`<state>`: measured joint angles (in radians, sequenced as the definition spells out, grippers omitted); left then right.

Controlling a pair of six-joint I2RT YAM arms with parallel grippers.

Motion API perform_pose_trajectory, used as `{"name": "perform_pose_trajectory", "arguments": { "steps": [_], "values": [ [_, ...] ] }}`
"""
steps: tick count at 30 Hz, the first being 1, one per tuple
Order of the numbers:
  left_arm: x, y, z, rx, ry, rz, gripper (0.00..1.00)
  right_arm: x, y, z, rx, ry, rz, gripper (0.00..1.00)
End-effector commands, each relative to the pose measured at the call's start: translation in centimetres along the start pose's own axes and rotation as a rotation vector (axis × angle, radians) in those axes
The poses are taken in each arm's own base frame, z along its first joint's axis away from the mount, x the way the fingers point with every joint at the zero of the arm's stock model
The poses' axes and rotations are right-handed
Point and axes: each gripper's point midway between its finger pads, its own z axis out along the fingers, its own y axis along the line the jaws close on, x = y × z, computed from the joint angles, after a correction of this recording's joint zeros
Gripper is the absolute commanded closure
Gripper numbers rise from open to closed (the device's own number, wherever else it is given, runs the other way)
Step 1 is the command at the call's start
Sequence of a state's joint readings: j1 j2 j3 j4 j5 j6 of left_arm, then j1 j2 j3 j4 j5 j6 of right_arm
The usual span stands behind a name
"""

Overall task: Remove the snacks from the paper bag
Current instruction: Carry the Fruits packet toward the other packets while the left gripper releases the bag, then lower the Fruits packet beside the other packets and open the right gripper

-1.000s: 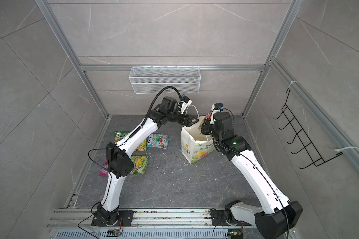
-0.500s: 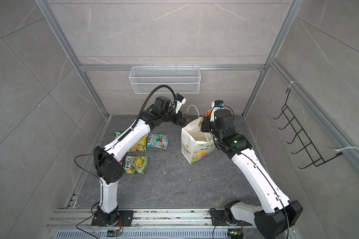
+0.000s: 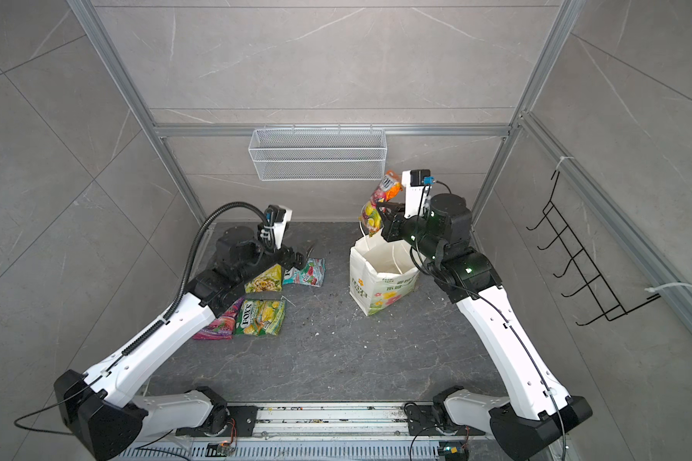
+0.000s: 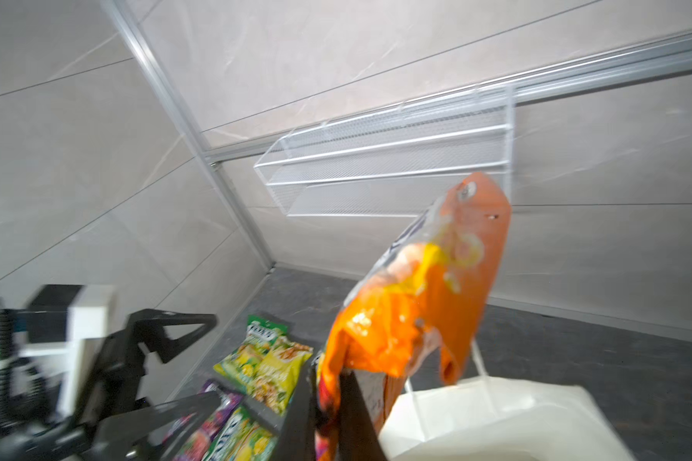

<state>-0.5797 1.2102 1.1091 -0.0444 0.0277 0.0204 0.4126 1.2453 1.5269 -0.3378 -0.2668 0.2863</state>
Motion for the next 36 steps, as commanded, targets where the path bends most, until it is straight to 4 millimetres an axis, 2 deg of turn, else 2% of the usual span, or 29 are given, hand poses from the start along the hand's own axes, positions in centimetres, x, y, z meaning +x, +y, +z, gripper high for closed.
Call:
{"name": "perform_pose_trajectory", "arguments": {
  "steps": [1, 4, 9, 13, 16, 19, 26, 31, 36],
  "values": [
    [2.4, 1.6, -2.0, -0.09, -0.008, 0.001, 0.0, 4.0, 5.1, 0.7, -0.287, 0.115, -0.029, 1.0],
    [6.3, 3.1, -4.3, -0.176, 0.046, -0.024, 0.0, 9.3, 6.7, 1.5, -0.339, 0.242, -0.034, 1.0],
    [11.8, 3.9, -7.2, -0.223, 0.134, -0.107, 0.0, 16.2, 8.1, 3.1, -0.324, 0.391, 0.027, 1.0],
    [14.4, 5.5, -9.4, -0.336, 0.192, -0.157, 0.0, 22.1, 8.5, 5.1, -0.271, 0.511, 0.083, 1.0],
    [15.4, 5.5, -10.3, -0.345, 0.193, -0.171, 0.0, 25.3, 8.8, 6.7, -0.227, 0.564, 0.07, 1.0],
    [16.1, 4.6, -10.5, -0.296, 0.197, -0.152, 0.0, 27.6, 9.2, 8.4, -0.219, 0.592, 0.074, 1.0],
    [17.4, 5.1, -10.4, -0.329, 0.215, -0.158, 0.0, 31.6, 8.6, 12.9, -0.179, 0.583, 0.151, 1.0],
    [17.9, 4.6, -9.1, -0.293, 0.222, -0.171, 0.0, 33.1, 8.8, 15.4, -0.179, 0.592, 0.192, 1.0],
    [18.4, 4.8, -8.3, -0.302, 0.219, -0.183, 0.0, 34.4, 9.0, 16.6, -0.189, 0.619, 0.226, 1.0]
  ]
}}
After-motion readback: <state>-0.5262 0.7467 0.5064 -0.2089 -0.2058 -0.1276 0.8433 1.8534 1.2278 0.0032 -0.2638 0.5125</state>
